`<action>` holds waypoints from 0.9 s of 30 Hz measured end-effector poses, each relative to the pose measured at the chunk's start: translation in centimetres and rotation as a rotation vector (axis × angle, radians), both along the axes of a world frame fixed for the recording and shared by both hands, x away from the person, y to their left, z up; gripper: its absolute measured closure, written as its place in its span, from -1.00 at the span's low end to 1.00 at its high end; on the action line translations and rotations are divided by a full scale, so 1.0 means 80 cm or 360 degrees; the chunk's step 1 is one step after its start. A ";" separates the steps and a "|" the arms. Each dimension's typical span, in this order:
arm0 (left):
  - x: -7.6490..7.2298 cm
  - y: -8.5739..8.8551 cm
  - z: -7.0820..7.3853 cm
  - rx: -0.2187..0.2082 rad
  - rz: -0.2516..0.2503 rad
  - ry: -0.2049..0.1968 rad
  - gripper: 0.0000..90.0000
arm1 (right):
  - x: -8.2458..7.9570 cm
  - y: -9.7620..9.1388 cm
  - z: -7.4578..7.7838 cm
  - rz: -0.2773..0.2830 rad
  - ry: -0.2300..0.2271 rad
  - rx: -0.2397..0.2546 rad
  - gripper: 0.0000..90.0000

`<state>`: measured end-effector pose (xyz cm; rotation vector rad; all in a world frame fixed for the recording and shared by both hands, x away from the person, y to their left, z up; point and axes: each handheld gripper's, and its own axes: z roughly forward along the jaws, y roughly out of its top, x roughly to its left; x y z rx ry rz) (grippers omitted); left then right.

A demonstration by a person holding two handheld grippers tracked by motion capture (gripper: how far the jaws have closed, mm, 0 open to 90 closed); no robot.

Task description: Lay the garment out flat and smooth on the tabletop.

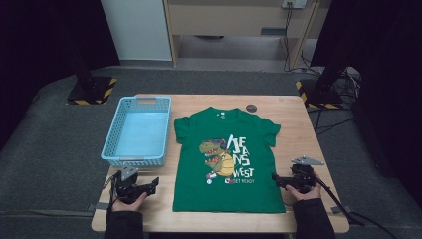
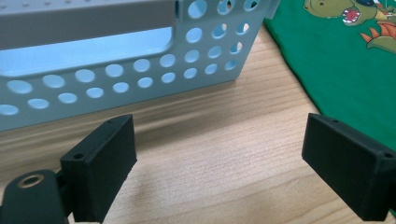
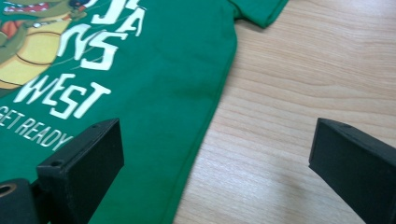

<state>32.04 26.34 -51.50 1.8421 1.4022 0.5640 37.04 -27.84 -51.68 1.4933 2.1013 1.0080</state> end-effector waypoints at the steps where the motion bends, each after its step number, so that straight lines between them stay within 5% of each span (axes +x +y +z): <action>1: -0.001 0.002 0.000 0.0000 0.0007 -0.0002 -0.80 | 0.000 -0.001 0.000 -0.0004 -0.0001 0.0005 -0.93; 23: -0.011 0.023 -0.002 0.0010 0.0068 0.0038 -0.81 | 0.002 -0.028 -0.005 -0.0054 0.0017 0.0030 -0.93; 27: -0.010 0.030 -0.003 0.0049 0.0060 -0.0004 -0.82 | 0.002 -0.033 -0.006 -0.0062 0.0019 0.0023 -0.94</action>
